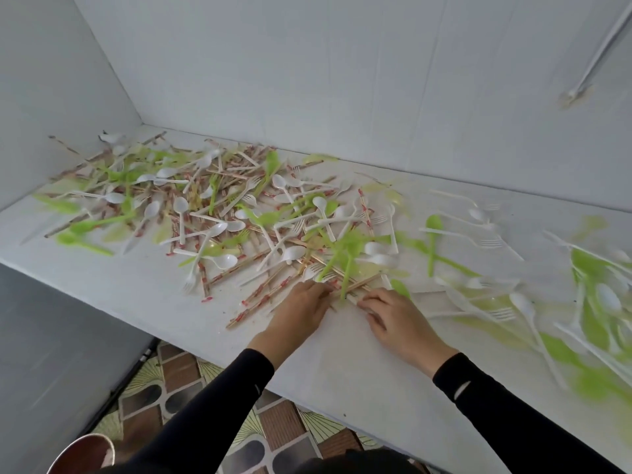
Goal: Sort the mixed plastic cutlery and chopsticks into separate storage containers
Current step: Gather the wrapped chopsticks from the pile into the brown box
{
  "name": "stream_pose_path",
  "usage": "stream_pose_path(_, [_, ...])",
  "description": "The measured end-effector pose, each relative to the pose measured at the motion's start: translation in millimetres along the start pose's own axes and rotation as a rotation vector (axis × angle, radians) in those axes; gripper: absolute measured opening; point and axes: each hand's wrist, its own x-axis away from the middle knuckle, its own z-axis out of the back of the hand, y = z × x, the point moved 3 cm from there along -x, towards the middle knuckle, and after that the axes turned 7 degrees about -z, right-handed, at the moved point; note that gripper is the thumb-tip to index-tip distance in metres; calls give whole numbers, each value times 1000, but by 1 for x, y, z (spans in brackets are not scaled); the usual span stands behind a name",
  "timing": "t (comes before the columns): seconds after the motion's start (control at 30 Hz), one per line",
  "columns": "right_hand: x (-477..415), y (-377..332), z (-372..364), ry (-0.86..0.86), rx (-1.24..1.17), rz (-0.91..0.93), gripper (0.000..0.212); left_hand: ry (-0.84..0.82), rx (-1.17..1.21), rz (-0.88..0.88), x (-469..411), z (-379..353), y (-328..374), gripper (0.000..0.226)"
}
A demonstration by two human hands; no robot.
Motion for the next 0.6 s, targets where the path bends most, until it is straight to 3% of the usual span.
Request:
stream_pose_path(0.13, [5, 20, 14, 75, 8, -60, 25, 9, -51, -32, -13, -6, -7, 32])
stream_pose_path(0.47, [13, 72, 51, 129, 41, -224, 27, 58, -75, -92, -17, -8, -15, 16])
stream_pose_path(0.6, [5, 66, 48, 187, 69, -147, 24, 93, -91, -159, -28, -6, -14, 13])
